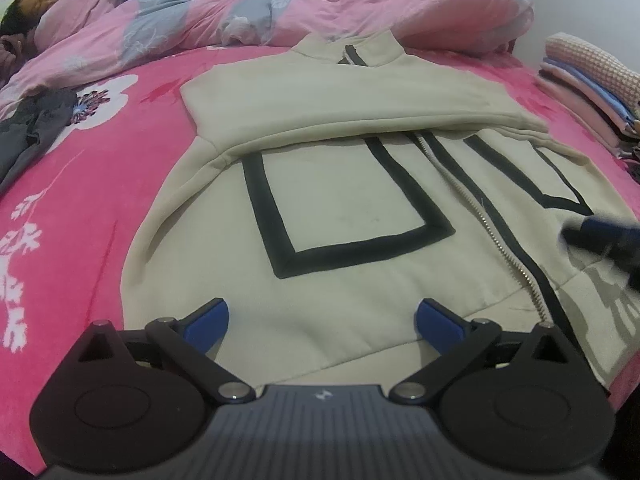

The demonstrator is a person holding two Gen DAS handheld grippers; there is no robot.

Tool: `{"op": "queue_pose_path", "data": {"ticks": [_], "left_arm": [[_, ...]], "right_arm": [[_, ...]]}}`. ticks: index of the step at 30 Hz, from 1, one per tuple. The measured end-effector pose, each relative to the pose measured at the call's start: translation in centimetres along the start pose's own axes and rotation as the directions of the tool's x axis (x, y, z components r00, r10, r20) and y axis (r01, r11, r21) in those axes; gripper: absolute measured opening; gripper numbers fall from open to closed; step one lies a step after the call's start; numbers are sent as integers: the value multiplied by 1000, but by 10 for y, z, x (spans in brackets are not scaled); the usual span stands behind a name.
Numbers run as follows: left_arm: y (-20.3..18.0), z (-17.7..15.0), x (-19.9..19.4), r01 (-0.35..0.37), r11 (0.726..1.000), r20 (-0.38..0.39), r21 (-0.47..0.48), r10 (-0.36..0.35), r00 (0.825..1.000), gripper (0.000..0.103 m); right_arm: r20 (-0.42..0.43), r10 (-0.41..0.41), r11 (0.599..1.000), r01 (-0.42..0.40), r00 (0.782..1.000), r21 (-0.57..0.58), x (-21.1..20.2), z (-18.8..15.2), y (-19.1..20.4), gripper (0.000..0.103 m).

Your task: Fold clothes

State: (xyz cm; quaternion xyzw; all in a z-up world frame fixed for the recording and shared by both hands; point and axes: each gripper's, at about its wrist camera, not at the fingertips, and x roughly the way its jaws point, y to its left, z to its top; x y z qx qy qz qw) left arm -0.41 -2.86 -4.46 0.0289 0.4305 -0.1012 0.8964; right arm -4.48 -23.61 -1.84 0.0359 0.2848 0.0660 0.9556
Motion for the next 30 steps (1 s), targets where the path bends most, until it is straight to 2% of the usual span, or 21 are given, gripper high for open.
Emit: {"op": "queue_pose_path", "data": {"ticks": [2,4,6,8,9,10,14,30], "left_arm": [[0,0,0,-2,1000,-1,-1,2,1000,102],[0,0,0,-3,1000,-1,-4,3,1000,102],[0,0,0,-4,1000,-2,-5,4,1000,102],[0,0,0,-6,1000,-4,-5,6,1000,102],[0,0,0,-7,1000,-3,-5,7,1000,102],[0,0,0,-8,1000,-4,-4,8,1000,102],[-1,0,1,-11,1000,-7,-9,11,1000,102],[-2,0,1,-19,1000,-7,-14,19,1000,103]], "right_arm": [[41,-29,999,30,999,-22,-3,9,0,45],[35,-46,998,47,998,-28,5,9,-2,47],[-3,-60,998,60,998,-23,21,-1,-6,52],[-97,-71,997,67,993,-48,48,-22,-9,56],[-43,-75,994,72,996,-86,47,-31,-6,57],[-32,-84,991,81,996,-109,46,-34,-2,57],[-55,-78,993,73,995,-88,47,-29,-5,59],[-32,-70,994,67,997,-84,47,-33,-7,60]]}}
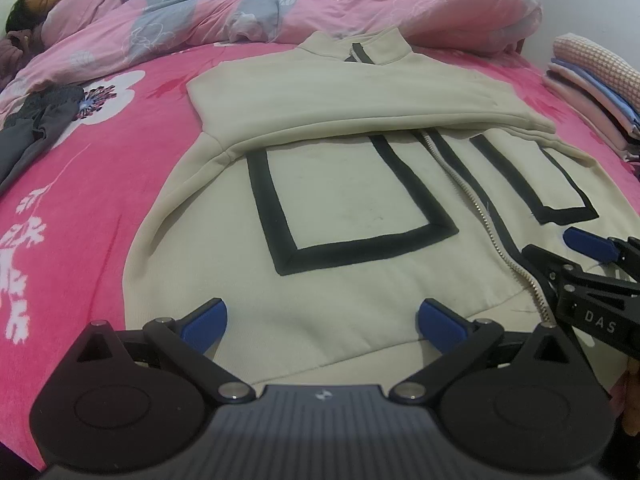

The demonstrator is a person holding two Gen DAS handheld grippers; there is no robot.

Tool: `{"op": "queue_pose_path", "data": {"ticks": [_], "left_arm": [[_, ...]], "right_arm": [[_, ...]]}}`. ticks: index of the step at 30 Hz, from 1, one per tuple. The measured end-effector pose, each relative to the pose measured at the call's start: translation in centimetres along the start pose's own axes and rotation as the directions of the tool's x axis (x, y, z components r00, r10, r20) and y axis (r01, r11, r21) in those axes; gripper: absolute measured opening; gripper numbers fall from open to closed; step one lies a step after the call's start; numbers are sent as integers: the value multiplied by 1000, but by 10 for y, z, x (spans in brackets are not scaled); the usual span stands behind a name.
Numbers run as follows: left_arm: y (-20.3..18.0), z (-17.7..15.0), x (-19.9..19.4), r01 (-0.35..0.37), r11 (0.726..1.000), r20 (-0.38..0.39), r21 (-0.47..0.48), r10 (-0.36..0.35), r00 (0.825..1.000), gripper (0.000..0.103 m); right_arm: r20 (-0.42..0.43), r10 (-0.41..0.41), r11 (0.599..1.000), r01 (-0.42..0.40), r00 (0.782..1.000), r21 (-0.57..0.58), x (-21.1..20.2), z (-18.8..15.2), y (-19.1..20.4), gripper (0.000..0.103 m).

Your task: Fold clothes

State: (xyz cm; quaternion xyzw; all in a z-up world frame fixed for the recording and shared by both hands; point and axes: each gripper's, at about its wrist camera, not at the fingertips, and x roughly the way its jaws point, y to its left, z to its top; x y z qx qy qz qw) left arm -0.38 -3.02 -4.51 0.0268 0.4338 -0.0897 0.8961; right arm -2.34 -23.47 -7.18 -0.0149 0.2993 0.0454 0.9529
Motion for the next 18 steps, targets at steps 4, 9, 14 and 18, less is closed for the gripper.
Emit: {"op": "queue_pose_path", "data": {"ticks": [4,9,14,18], "left_arm": [[0,0,0,-1,1000,0,0,1,1000,103],[-1,0,-1,-2,1000,0,-1,2,1000,103],[-1,0,-1,-3,1000,-1,-3,3,1000,103],[-1,-1,-1,-3,1000,-1,-3,3,1000,103]], "right_arm": [[1,-1,1000,1,1000,0,-1,-1,1,60],[1,-2,1000,2,1000,0,0,-1,1,60],[1,-2,1000,2,1000,-2,-1,-1,1,60],[0,-2,1000,2,1000,-2,-1,0,1,60]]}}
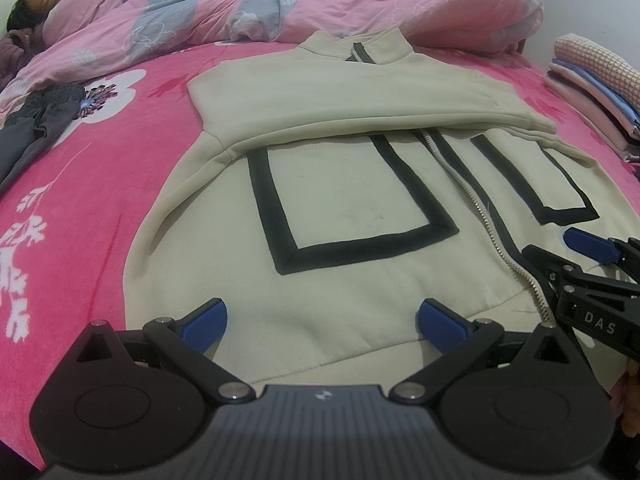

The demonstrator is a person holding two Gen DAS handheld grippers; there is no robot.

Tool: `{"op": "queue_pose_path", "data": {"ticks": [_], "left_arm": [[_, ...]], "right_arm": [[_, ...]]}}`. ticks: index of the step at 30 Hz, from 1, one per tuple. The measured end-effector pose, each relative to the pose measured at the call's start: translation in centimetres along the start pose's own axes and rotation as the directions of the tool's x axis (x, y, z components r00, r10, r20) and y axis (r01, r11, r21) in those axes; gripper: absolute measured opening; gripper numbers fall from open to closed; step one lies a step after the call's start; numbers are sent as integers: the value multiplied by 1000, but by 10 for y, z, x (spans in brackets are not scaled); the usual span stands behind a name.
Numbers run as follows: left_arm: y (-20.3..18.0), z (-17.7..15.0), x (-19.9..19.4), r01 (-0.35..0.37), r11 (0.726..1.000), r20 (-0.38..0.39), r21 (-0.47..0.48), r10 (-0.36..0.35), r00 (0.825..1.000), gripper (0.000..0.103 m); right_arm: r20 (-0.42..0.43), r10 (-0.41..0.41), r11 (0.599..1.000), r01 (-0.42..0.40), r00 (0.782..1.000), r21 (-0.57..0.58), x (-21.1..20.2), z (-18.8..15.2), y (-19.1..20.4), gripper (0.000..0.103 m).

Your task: Fold clothes

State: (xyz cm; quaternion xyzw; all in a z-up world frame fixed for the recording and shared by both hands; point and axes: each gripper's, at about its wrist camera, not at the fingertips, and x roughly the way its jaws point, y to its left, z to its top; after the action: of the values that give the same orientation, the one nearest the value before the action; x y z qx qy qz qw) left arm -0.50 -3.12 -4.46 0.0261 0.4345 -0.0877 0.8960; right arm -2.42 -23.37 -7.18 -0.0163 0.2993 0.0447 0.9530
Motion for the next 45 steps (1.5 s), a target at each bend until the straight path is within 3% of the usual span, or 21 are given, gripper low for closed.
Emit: {"op": "queue_pose_path", "data": {"ticks": [40,45], "left_arm": [[-4,1,0,-20,1000,1,7,20,1000,103],[-2,9,0,-9,1000,-42,10,9,999,102]], "right_arm": [[8,1,1000,-1,1000,-2,1,-2,0,60],[-47,30,1000,-30,998,-5,2,7,-3,61]]}}
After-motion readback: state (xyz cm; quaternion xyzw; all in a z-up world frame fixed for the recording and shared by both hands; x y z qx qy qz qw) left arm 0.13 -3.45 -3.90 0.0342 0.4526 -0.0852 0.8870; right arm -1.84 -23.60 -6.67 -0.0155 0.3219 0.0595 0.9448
